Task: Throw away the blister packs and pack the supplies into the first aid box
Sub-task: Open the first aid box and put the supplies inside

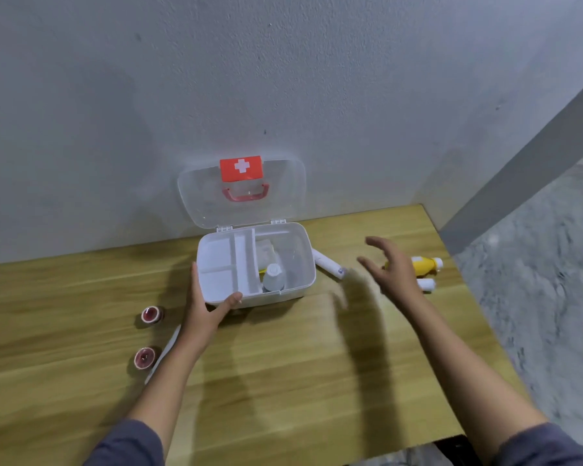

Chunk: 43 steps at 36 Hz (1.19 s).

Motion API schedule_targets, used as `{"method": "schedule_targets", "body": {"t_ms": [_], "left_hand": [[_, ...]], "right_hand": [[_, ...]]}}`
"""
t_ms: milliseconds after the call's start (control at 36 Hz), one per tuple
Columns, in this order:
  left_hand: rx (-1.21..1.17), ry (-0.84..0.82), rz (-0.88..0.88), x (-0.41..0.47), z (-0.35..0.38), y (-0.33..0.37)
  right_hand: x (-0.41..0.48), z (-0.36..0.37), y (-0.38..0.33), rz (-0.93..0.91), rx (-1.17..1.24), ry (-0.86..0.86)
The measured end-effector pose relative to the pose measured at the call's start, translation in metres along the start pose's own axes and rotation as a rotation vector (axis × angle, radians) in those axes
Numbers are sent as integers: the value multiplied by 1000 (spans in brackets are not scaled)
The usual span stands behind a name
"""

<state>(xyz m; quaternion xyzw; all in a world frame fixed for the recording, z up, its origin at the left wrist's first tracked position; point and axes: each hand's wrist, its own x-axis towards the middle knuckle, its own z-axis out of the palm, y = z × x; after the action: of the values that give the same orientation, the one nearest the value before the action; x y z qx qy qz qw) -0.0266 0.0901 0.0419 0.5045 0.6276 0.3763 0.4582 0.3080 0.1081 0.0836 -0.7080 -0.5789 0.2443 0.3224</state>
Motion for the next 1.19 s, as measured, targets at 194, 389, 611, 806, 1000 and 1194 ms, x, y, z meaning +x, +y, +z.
{"method": "schedule_targets", "body": {"t_ms": [194, 389, 611, 806, 1000, 1194], "left_hand": [[-55, -12, -18, 0, 4, 1], [-78, -7, -29, 1, 5, -2], [-128, 13, -69, -3, 8, 1], [-164, 2, -63, -7, 9, 9], [-154, -34, -120, -9, 5, 11], [-130, -11, -83, -9, 6, 12]], "right_hand": [[10, -32, 74, 149, -90, -60], [29, -32, 103, 88, -387, -271], [39, -21, 83, 90, -458, -226], [31, -14, 4, -87, -246, -247], [19, 16, -76, -163, -336, -479], [17, 32, -111, -294, -659, -482]]}}
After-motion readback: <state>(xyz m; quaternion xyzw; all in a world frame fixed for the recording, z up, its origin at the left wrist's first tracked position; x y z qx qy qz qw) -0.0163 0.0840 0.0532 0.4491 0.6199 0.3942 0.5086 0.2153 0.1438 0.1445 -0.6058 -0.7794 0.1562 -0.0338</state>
